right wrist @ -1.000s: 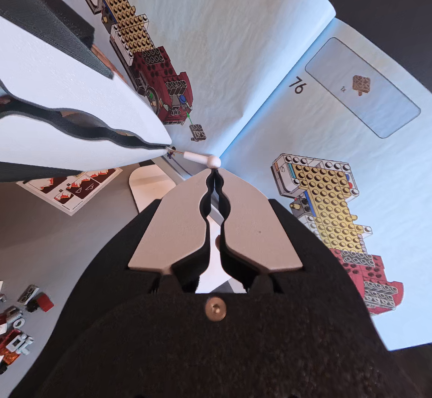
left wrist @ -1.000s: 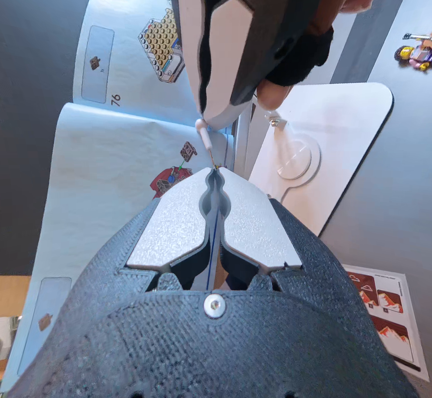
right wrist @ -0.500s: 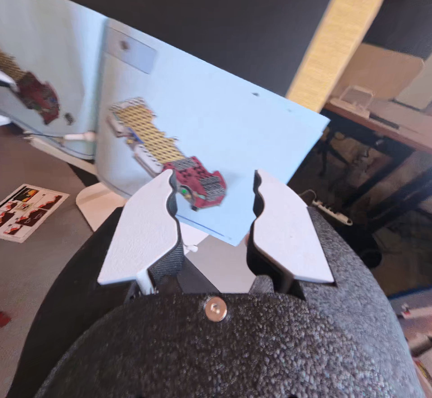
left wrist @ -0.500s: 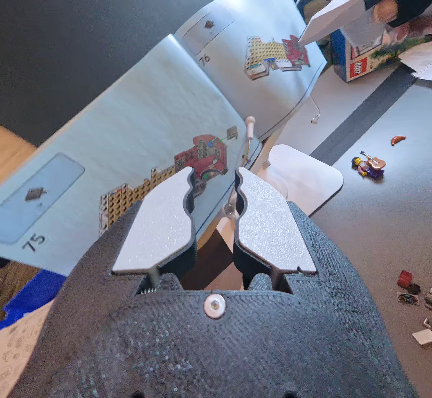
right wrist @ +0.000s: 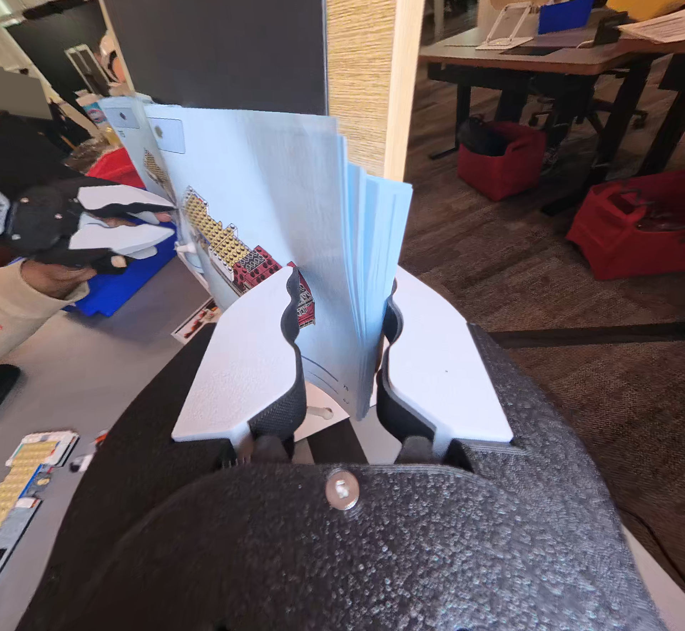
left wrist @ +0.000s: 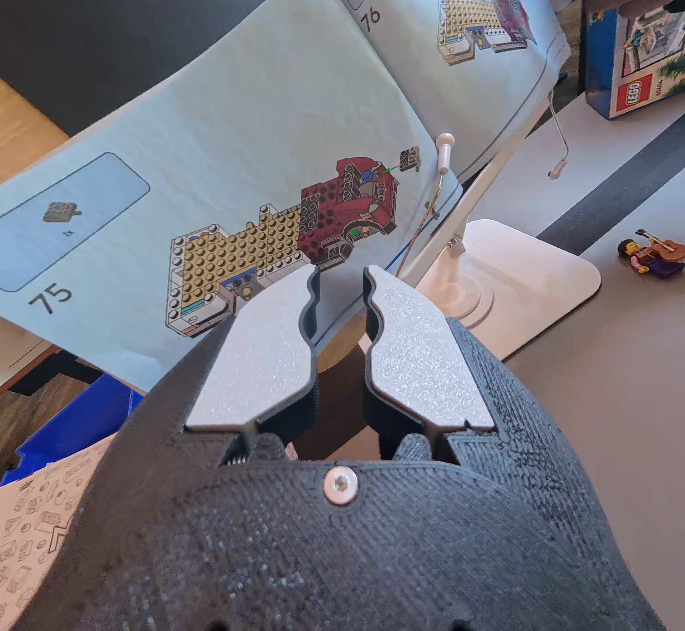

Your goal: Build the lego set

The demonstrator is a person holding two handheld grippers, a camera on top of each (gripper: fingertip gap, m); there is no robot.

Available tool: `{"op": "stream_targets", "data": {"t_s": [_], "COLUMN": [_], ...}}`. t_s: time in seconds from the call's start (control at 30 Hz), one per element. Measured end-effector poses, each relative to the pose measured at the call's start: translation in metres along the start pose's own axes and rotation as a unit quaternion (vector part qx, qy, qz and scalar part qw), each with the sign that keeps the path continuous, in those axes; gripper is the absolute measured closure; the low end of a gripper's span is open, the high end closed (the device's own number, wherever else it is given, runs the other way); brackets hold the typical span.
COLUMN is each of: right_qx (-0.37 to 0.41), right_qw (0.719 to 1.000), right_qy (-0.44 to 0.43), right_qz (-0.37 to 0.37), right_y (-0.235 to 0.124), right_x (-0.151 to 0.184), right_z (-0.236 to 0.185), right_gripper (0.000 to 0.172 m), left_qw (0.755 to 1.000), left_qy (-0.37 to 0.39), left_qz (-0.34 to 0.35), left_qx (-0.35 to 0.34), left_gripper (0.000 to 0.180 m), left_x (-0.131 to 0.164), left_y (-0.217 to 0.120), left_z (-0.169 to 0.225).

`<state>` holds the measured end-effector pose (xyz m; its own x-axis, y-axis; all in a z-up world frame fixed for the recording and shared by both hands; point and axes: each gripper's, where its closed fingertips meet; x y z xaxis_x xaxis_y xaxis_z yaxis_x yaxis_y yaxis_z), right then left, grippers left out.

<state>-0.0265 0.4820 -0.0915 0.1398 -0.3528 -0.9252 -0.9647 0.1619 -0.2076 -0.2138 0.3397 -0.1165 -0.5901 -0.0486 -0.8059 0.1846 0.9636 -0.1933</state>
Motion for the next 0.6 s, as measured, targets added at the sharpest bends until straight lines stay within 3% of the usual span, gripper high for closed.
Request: {"op": "stream_targets", "data": {"t_s": [0.2, 0.43, 0.6], "right_qx": [-0.025, 0.124, 0.125], "right_qw": [0.999, 0.99, 0.992], "right_qy": [-0.01, -0.065, 0.005], "right_qz": [0.031, 0.017, -0.027], "right_y": [-0.019, -0.027, -0.033], "right_x": [0.014, 0.017, 0.068], "right_z": [-0.031, -0.026, -0.028], "right_gripper": [0.144, 0.131, 0.121], "left_qw": [1.0, 0.999, 0.996], "left_qy": [-0.01, 0.027, 0.042], "left_qz": [-0.006, 0.021, 0.022], "left_qx": [0.002, 0.041, 0.069], "left_gripper": [0.147, 0.148, 0.148], "left_x": [0.003, -0.025, -0.032], "left_y": [0.004, 0.006, 0.016], "left_z": [-0.002, 0.041, 0.066]}}
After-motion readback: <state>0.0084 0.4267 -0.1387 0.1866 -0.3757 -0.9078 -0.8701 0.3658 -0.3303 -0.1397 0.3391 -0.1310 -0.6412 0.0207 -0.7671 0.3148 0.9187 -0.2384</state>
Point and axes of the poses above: each gripper's, where its closed fingertips meet, y out along the fingers, x out of its underside, z = x × y across the jaws, and after that the axes turned 5 degrees about y, right-handed
